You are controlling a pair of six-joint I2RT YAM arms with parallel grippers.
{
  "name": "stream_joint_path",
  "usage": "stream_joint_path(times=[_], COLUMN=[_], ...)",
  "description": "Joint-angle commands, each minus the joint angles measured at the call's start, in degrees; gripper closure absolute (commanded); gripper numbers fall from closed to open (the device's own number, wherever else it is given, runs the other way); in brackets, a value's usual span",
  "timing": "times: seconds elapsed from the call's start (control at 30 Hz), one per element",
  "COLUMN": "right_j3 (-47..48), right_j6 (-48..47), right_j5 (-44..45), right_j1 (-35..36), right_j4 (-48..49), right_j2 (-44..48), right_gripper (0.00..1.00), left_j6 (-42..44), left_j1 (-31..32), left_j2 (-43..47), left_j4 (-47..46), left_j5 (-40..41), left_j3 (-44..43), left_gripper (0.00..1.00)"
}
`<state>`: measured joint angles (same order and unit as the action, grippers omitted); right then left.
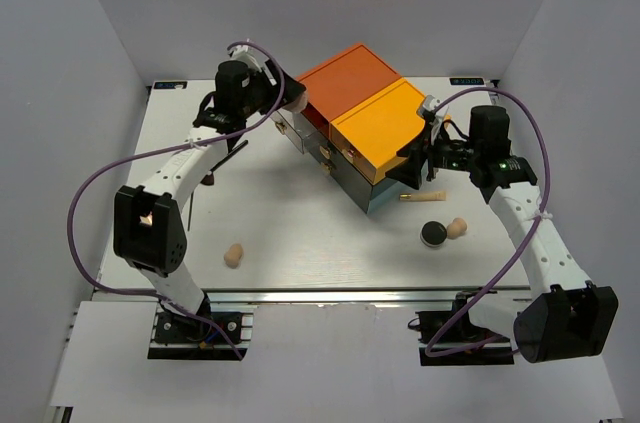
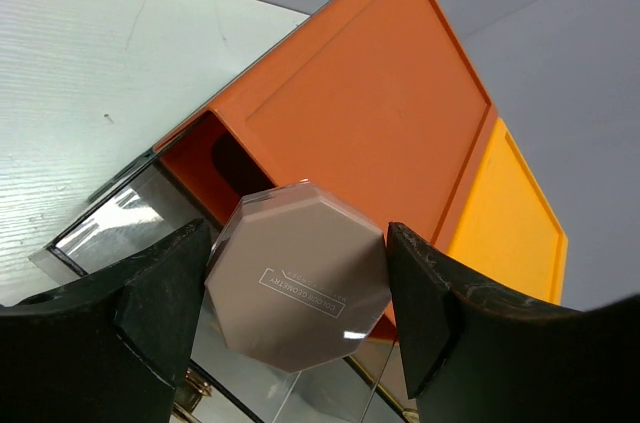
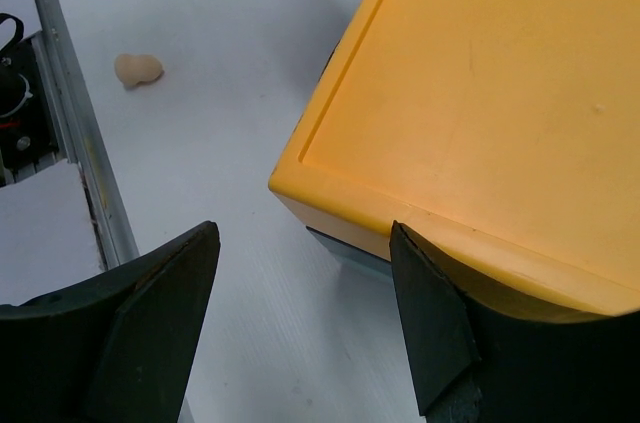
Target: Organize the makeup
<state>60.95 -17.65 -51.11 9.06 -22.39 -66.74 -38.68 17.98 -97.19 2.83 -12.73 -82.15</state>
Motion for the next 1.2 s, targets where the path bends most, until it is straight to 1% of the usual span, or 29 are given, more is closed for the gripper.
stream_joint_path(times=[0.0,0.07,0.1,0.17,0.2,0.23,0.4,0.47,0.5,0.53,0.57,0.6,0.63,0.67,0.7,0.73,0.77,0.8,0.87,0.9,0.93,1.0,1.07,1.17], right_j3=[-0.1,0.0,0.0,0.1,0.0,0.1,0.4,0.7,1.1,1.4,1.6,2.2,2.6,2.9,3.0,2.6,2.2,1.5,-1.3,-2.5,-5.0,-7.3,-8.8,-9.4], right_j6=[-1.3,-1.9,-2.2,-2.7,-3.3,-3.6,-6.1,-10.3,-12.6,-18.6,-22.2,-26.2,-30.8,-39.2,-42.3,-44.9,-48.3,-49.3,-49.4,-48.6,-47.3,-43.2,-39.7,-30.7], right_j5=[-0.4,-0.5,-0.5,-0.5,-0.5,-0.5,-0.5,-0.1,1.0,1.6,2.3,3.9,4.5,5.3,7.8,9.3,10.7,13.5,16.6,19.8,21.5,25.8,28.2,32.6], right_j1=[-0.2,-0.2,-0.2,-0.2,-0.2,-0.2,-0.2,-0.1,-0.2,-0.1,-0.2,-0.2,-0.2,-0.1,-0.2,-0.1,-0.2,-0.2,-0.2,-0.2,-0.2,-0.2,-0.2,0.0], right_j4=[0.7,0.2,0.0,-0.5,-0.8,-1.1,-3.1,-4.5,-6.8,-8.3,-10.2,-15.2,-18.5,-21.8,-24.6,-29.3,-31.1,-32.7,-34.2,-33.9,-31.6,-29.1,-26.6,-25.2], right_j2=[0.6,0.6,0.6,0.6,0.6,0.7,1.2,1.3,1.3,1.3,1.3,0.9,0.6,0.3,-0.1,-0.3,-0.2,-0.1,1.1,1.7,2.2,3.8,3.1,-0.7], right_gripper=[0.26,0.26,0.26,0.25,0.26,0.25,0.25,0.28,0.37,0.47,0.58,0.75,0.8,0.82,0.79,0.73,0.65,0.48,0.39,0.21,0.12,0.11,0.11,0.11], left_j6=[1.1,1.3,1.5,1.8,1.8,1.8,1.8,2.5,2.6,2.4,2.0,1.6,1.2,0.3,-0.3,-0.9,-1.9,-2.4,-3.4,-3.6,-4.1,-4.7,-5.3,-5.8], left_j1=[0.2,0.2,0.2,0.2,0.2,0.2,0.1,0.0,-0.2,-1.1,-1.7,-2.3,-3.7,-4.5,-5.3,-6.7,-7.5,-8.1,-9.6,-9.9,-10.1,-10.1,-10.2,-10.3], left_j2=[2.5,3.1,3.1,3.1,3.1,3.4,4.0,5.2,5.9,7.3,8.1,9.1,10.3,12.9,14.5,16.1,19.7,21.5,26.7,28.4,29.8,33.9,35.9,37.8], left_j4=[0.8,1.0,1.2,1.6,1.7,1.7,1.7,2.2,2.4,2.9,3.1,3.3,3.5,3.6,3.6,2.5,2.0,1.6,0.5,0.6,1.3,1.9,1.5,2.4], left_j5=[1.5,2.2,2.4,2.2,2.1,2.1,2.3,3.3,3.9,3.9,3.9,3.3,2.9,2.4,1.9,0.6,0.2,-0.2,-0.6,-0.5,1.5,3.4,5.1,7.0], left_j3=[-2.3,-2.4,-2.7,-3.0,-3.1,-3.2,-3.9,-5.0,-5.3,-5.4,-4.8,-3.8,-2.7,0.6,3.0,5.7,8.6,14.5,19.8,24.4,26.2,31.2,33.9,36.5], left_gripper=[0.24,0.17,0.12,0.11,0.09,0.02,0.02,0.09,0.16,0.42,0.59,0.73,0.85,0.99,1.0,1.0,0.96,0.73,0.56,0.3,0.19,0.02,0.02,0.02])
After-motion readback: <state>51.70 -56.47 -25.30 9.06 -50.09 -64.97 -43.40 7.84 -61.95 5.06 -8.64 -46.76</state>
